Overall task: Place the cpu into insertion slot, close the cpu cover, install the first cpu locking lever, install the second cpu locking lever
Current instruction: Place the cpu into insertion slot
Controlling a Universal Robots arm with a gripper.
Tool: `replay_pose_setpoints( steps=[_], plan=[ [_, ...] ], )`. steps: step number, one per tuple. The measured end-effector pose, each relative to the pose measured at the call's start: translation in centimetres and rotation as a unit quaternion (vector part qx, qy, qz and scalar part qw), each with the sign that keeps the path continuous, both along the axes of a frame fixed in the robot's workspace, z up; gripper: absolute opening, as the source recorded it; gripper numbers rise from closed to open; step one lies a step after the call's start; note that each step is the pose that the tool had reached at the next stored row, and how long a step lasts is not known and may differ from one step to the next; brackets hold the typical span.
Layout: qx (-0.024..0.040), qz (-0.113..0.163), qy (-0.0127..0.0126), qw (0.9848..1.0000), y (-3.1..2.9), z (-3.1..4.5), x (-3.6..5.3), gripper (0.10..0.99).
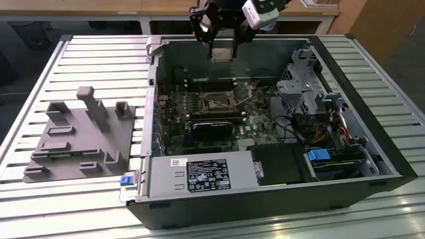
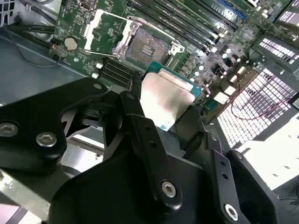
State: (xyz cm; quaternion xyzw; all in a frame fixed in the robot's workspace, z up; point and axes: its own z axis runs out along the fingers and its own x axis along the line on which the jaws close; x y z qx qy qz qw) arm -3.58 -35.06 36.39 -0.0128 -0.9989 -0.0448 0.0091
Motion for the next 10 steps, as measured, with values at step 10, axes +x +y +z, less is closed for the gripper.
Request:
replay_pose_setpoints(
  steps=[10],
  plan=[
    [-0.0015,-0.046,0.0000,0.9989,0.00,-0.05,0.00,0.537]
  ],
)
